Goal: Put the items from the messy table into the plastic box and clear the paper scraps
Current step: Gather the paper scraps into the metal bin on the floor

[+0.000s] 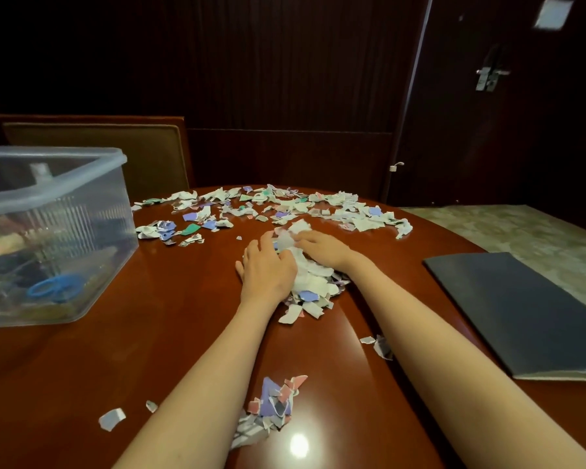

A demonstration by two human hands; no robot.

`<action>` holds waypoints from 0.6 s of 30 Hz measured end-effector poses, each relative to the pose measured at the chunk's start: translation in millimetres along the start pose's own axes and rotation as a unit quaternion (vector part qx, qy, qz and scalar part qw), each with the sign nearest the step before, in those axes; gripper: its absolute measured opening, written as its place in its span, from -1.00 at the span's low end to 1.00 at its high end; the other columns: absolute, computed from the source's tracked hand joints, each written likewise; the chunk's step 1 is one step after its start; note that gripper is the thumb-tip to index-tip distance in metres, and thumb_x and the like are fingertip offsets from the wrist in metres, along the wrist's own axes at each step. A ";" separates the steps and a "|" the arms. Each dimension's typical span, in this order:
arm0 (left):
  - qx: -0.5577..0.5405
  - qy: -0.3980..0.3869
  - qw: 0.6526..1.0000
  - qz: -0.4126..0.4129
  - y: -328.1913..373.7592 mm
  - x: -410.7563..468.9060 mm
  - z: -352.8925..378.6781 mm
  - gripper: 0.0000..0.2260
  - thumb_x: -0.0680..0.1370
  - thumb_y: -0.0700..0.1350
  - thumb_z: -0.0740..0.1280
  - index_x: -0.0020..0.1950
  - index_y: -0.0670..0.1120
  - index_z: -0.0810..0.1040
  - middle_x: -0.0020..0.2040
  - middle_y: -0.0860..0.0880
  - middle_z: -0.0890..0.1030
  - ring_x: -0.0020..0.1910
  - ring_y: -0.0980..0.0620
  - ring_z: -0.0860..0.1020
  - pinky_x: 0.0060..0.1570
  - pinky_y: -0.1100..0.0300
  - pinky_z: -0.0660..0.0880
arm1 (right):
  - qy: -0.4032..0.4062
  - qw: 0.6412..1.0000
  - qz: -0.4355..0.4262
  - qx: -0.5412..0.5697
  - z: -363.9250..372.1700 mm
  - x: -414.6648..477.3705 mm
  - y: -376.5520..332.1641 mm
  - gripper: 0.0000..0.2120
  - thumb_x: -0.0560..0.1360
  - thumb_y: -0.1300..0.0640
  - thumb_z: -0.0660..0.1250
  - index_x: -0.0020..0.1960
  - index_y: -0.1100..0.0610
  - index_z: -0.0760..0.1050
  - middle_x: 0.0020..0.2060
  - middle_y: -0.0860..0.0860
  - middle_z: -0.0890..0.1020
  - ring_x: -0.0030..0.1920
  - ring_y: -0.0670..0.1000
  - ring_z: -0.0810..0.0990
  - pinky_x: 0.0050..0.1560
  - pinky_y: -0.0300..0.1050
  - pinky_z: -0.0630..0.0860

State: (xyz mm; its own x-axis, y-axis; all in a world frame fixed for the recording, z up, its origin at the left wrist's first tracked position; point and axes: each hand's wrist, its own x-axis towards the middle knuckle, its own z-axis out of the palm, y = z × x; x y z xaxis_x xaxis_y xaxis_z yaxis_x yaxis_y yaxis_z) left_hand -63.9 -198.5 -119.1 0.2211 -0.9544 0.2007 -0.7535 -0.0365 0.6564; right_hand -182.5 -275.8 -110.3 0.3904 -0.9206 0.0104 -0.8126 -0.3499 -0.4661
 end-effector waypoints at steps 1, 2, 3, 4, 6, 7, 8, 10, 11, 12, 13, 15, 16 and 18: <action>-0.024 0.000 1.000 0.001 -0.8 -0.1 -1.4 -0.55 0.61 -0.10 0.06 0.51 -0.06 0.15 0.49 -0.10 0.21 0.48 -0.09 0.16 0.46 -0.06 0.04 | -0.005 0.999 -0.005 0.036 0.5 -7.5 -4.9 -0.61 0.65 0.05 0.01 0.42 0.10 0.33 0.44 0.00 0.33 0.45 0.02 0.27 0.46 -0.05 0.12; -0.048 -0.002 0.999 0.004 -1.6 -0.4 -2.7 -0.55 0.61 -0.11 0.07 0.51 -0.06 0.17 0.49 -0.10 0.22 0.47 -0.09 0.17 0.47 -0.05 0.07 | -0.011 0.998 -0.010 0.063 1.1 -15.5 -9.5 -0.61 0.65 0.07 0.01 0.41 0.14 0.35 0.43 0.01 0.34 0.44 0.02 0.28 0.44 -0.09 0.14; -0.070 -0.004 0.998 0.006 -2.6 -1.1 -4.5 -0.55 0.60 -0.12 0.08 0.50 -0.06 0.19 0.49 -0.10 0.22 0.47 -0.08 0.18 0.47 -0.04 0.10 | -0.020 0.996 -0.014 0.081 1.5 -24.9 -15.1 -0.61 0.65 0.09 0.01 0.41 0.16 0.35 0.43 0.03 0.34 0.44 0.02 0.28 0.44 -0.10 0.14; -0.086 -0.005 0.996 0.008 -4.3 -2.0 -5.9 -0.56 0.59 -0.13 0.09 0.50 -0.07 0.21 0.49 -0.10 0.23 0.47 -0.08 0.18 0.47 -0.04 0.12 | -0.031 0.994 -0.022 0.099 2.5 -34.0 -19.9 -0.61 0.65 0.10 0.01 0.42 0.17 0.34 0.44 0.04 0.34 0.45 0.02 0.28 0.45 -0.09 0.14; -0.089 -0.011 0.996 0.018 -7.4 -4.8 -8.3 -0.57 0.59 -0.16 0.08 0.48 -0.08 0.26 0.48 -0.09 0.25 0.48 -0.06 0.16 0.47 -0.04 0.11 | -0.055 0.987 -0.029 0.148 4.8 -52.7 -28.6 -0.62 0.64 0.12 0.04 0.41 0.18 0.36 0.43 0.06 0.36 0.43 0.02 0.30 0.45 -0.08 0.18; -0.082 -0.013 0.996 0.023 -8.0 -6.8 -9.5 -0.59 0.60 -0.16 0.07 0.46 -0.07 0.28 0.48 -0.08 0.26 0.49 -0.06 0.15 0.48 -0.04 0.09 | -0.066 0.983 -0.023 0.172 5.2 -61.4 -32.2 -0.63 0.64 0.14 0.06 0.39 0.19 0.38 0.41 0.07 0.38 0.42 0.02 0.32 0.42 -0.10 0.21; -0.076 -0.017 0.997 0.027 -8.3 -8.8 -10.7 -0.60 0.60 -0.16 0.05 0.45 -0.07 0.31 0.49 -0.07 0.26 0.50 -0.06 0.13 0.48 -0.04 0.08 | -0.076 0.978 -0.017 0.191 4.5 -69.9 -36.2 -0.64 0.63 0.17 0.08 0.38 0.19 0.40 0.40 0.07 0.40 0.41 0.02 0.33 0.39 -0.13 0.23; -0.056 -0.038 0.997 0.033 -7.4 -16.5 -16.2 -0.62 0.62 -0.16 0.03 0.42 -0.07 0.36 0.47 -0.06 0.31 0.49 -0.04 0.18 0.48 0.01 0.10 | -0.099 0.973 -0.002 0.207 1.9 -85.1 -43.5 -0.65 0.61 0.22 0.10 0.37 0.16 0.42 0.38 0.06 0.41 0.40 0.01 0.34 0.35 -0.16 0.25; -0.033 -0.053 0.997 0.038 -7.5 -21.7 -19.8 -0.64 0.63 -0.17 0.02 0.38 -0.07 0.41 0.42 -0.06 0.37 0.44 -0.03 0.26 0.44 0.07 0.17 | -0.113 0.972 0.005 0.206 0.2 -91.7 -46.4 -0.64 0.60 0.23 0.11 0.37 0.16 0.42 0.38 0.05 0.42 0.39 0.02 0.34 0.34 -0.16 0.24; 0.002 -0.076 0.996 0.044 -7.1 -28.1 -24.3 -0.66 0.63 -0.18 0.02 0.32 -0.07 0.46 0.35 -0.06 0.45 0.35 -0.02 0.36 0.33 0.11 0.27 | -0.125 0.970 0.010 0.207 -1.6 -99.0 -49.8 -0.63 0.58 0.24 0.12 0.36 0.16 0.42 0.38 0.05 0.42 0.39 0.02 0.34 0.36 -0.15 0.23; 0.030 -0.097 0.994 0.043 -6.6 -35.5 -28.8 -0.70 0.64 -0.19 0.03 0.23 -0.08 0.50 0.25 -0.07 0.50 0.23 -0.01 0.43 0.21 0.13 0.36 | -0.135 0.968 0.016 0.210 -2.9 -106.0 -52.2 -0.64 0.57 0.23 0.15 0.35 0.17 0.44 0.37 0.06 0.43 0.39 0.04 0.35 0.38 -0.12 0.22; 0.067 -0.116 0.990 0.050 -5.3 -50.5 -37.8 -0.75 0.63 -0.18 0.06 0.20 -0.14 0.48 0.22 -0.08 0.50 0.17 -0.02 0.47 0.11 0.12 0.44 | -0.148 0.962 0.025 0.227 -4.1 -118.5 -54.8 -0.67 0.55 0.18 0.21 0.28 0.21 0.50 0.33 0.12 0.48 0.38 0.13 0.37 0.45 -0.01 0.24; 0.076 -0.119 0.988 0.060 -6.1 -56.5 -40.8 -0.72 0.64 -0.16 0.07 0.28 -0.15 0.45 0.28 -0.09 0.48 0.22 -0.04 0.46 0.15 0.10 0.44 | -0.148 0.961 0.028 0.233 -5.0 -125.3 -56.9 -0.68 0.54 0.17 0.23 0.24 0.23 0.53 0.30 0.15 0.50 0.37 0.16 0.38 0.44 0.03 0.26; 0.100 -0.141 0.982 0.076 -10.0 -69.0 -48.4 -0.65 0.64 -0.12 0.07 0.41 -0.13 0.38 0.41 -0.08 0.39 0.35 -0.05 0.39 0.27 0.10 0.38 | -0.133 0.962 0.028 0.238 -8.3 -141.0 -62.8 -0.71 0.54 0.19 0.23 0.21 0.24 0.55 0.27 0.14 0.53 0.31 0.10 0.46 0.37 -0.07 0.35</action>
State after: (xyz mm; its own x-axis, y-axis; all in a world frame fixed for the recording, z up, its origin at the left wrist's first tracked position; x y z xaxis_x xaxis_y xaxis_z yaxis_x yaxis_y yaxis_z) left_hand -41.7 -117.9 -104.2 -0.0619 -0.9964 0.0578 -0.8770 0.0820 0.4734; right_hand -190.1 -125.4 -75.2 0.5009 -0.8361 -0.2238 -0.5695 -0.1237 -0.8126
